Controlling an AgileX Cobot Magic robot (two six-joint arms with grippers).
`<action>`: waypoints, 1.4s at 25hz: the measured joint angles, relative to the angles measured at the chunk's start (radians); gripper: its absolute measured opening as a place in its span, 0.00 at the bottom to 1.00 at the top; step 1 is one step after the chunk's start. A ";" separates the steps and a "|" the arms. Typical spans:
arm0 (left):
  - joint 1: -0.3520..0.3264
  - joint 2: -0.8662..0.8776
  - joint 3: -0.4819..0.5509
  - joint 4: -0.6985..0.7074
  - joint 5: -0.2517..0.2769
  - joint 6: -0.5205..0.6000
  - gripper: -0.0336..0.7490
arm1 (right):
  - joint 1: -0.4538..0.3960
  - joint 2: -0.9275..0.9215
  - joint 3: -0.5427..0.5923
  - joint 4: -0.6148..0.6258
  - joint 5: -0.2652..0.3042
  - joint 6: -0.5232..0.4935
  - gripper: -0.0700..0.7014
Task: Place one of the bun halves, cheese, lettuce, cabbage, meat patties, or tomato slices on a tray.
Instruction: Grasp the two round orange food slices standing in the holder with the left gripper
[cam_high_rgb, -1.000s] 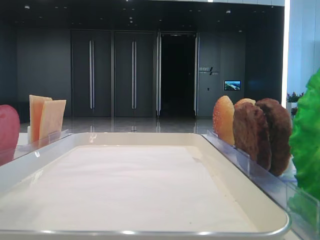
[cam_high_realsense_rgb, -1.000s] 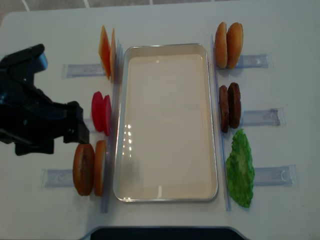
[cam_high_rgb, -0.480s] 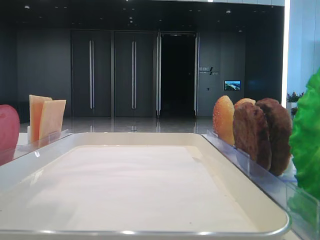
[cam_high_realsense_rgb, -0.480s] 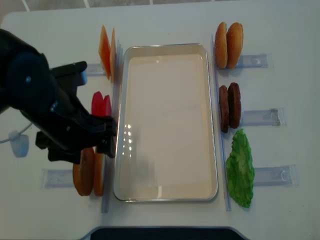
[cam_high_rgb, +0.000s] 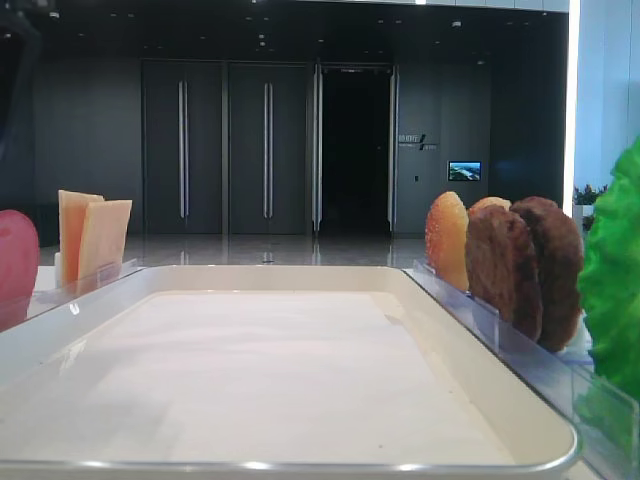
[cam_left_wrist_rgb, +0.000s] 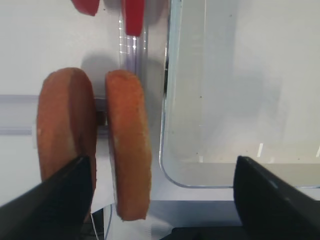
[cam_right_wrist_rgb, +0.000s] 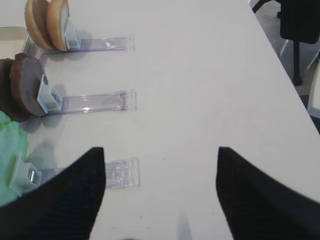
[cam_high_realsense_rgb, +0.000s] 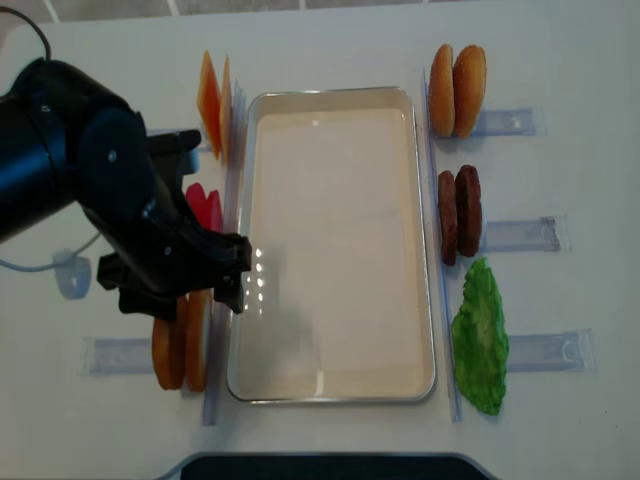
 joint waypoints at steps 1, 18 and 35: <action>0.000 0.006 -0.001 0.000 -0.002 0.000 0.93 | 0.000 0.000 0.000 0.000 0.000 0.000 0.71; -0.003 0.038 -0.008 -0.009 -0.016 0.005 0.84 | 0.000 0.000 0.000 0.000 0.000 0.000 0.71; -0.003 0.055 0.003 0.066 0.131 0.042 0.22 | 0.000 0.000 0.000 0.000 0.000 0.000 0.71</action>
